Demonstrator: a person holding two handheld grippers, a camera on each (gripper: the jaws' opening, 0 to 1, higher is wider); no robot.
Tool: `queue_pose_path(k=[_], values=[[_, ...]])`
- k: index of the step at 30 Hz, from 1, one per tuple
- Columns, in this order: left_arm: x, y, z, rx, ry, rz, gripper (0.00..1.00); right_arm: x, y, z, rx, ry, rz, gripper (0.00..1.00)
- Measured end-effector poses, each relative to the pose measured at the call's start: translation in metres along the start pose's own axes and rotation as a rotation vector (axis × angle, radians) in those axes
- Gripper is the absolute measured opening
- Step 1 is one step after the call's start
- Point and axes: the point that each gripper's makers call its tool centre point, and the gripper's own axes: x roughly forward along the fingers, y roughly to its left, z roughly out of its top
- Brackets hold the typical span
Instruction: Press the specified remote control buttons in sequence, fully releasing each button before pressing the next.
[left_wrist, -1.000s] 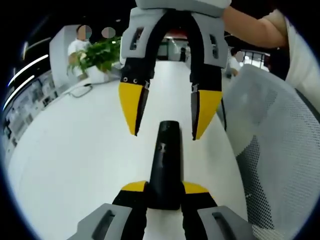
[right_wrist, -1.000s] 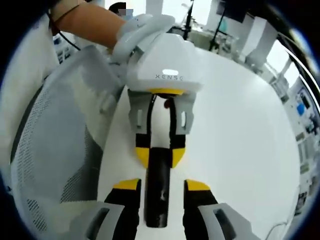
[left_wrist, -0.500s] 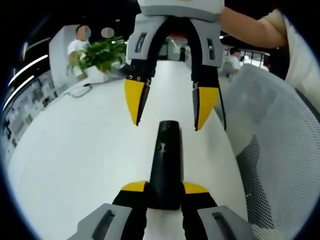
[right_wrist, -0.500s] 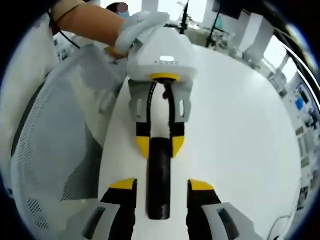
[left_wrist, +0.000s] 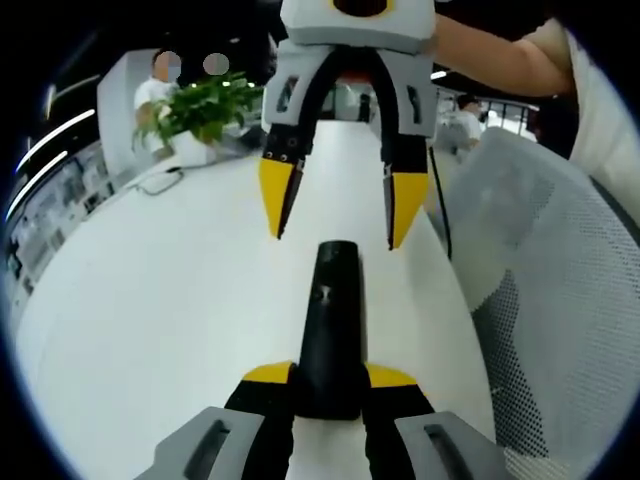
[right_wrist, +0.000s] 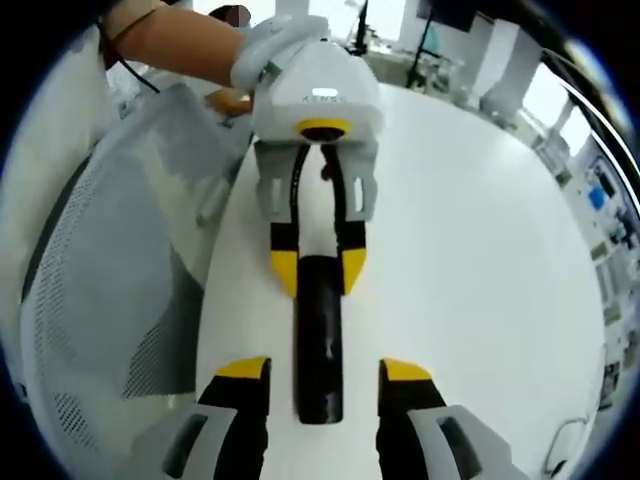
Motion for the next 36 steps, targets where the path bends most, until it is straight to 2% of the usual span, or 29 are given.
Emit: queue_pose_path(k=[18, 36], values=[[-0.001, 0.000, 0.000, -0.002, -0.002, 0.002, 0.24, 0.006, 0.001, -0.015, 0.038, 0.008, 0.006, 0.41], [-0.001, 0.000, -0.001, -0.005, -0.003, 0.002, 0.24, 0.025, 0.006, -0.033, 0.071, 0.037, 0.036, 0.41]])
